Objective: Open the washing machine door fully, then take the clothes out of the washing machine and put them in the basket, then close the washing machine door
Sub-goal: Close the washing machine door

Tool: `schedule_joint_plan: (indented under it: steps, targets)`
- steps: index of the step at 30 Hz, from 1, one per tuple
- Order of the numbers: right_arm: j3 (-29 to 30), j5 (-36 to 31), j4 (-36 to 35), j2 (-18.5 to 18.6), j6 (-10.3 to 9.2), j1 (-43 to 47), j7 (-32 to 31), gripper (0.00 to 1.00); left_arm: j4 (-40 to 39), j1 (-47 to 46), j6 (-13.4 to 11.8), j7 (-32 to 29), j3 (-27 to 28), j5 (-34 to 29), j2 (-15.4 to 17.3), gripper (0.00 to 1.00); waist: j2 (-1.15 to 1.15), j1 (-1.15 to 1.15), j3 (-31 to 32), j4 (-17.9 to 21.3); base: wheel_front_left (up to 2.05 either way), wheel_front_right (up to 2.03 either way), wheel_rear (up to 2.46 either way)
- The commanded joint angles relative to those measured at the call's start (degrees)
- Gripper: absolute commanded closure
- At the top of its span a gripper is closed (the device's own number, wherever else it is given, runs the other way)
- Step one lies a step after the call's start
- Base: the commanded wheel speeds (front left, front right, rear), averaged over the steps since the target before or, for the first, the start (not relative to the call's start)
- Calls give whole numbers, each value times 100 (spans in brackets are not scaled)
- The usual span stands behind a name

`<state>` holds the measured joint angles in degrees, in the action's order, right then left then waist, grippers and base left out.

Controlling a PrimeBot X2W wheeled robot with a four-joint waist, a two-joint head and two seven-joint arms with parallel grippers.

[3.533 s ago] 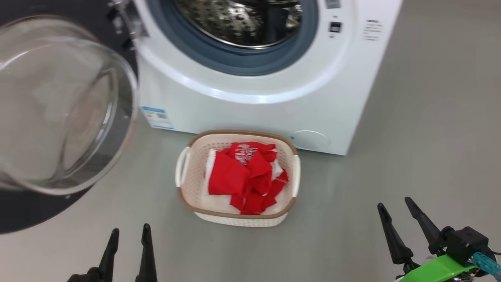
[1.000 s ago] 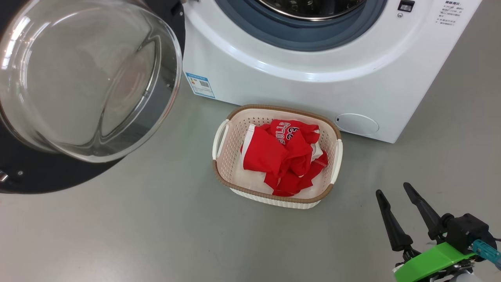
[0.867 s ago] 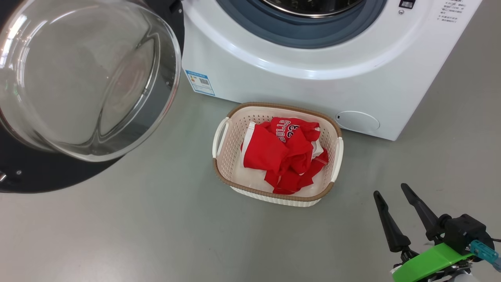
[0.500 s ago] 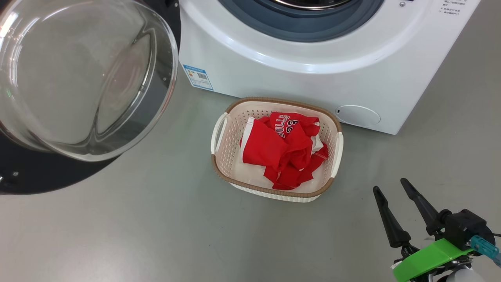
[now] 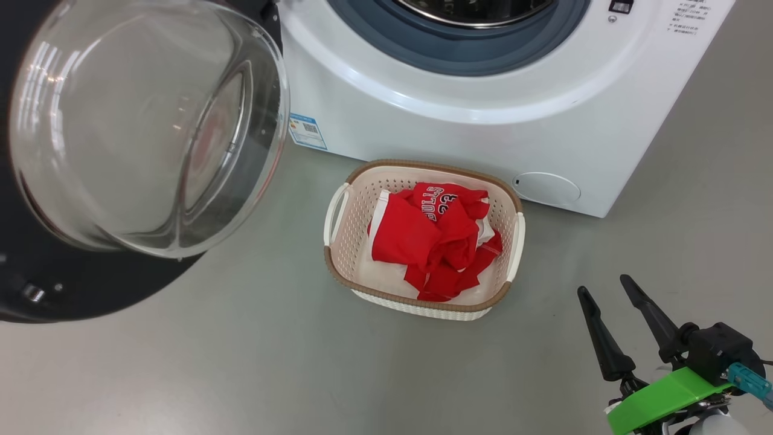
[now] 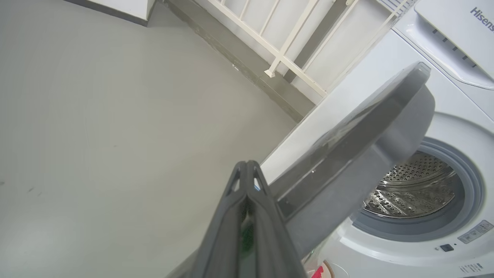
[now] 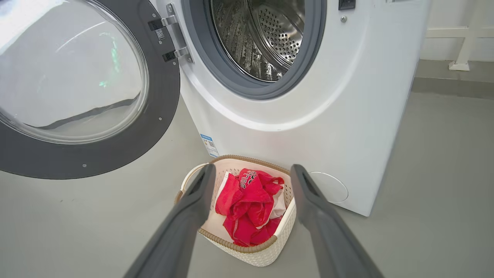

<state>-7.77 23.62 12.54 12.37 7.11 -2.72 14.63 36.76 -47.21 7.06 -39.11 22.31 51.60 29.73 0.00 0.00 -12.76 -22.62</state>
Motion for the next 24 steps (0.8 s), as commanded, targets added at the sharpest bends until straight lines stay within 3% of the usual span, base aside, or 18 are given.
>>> schedule_joint_plan:
  steps: [1,17,24]
  targets:
    - [-77,-17,-125,33,37,-83,37,0,-299,174,43,-179,-110,139,186,100,0,0,47,3,0,0,0]
    - [21,-39,-115,-75,37,22,37,0,-2206,1238,43,-475,-1009,1581,563,100,0,0,238,137,0,0,0]
    - [38,-46,-116,-115,37,19,37,0,-2879,1494,43,-352,-1563,1880,740,100,0,0,270,231,0,0,0]
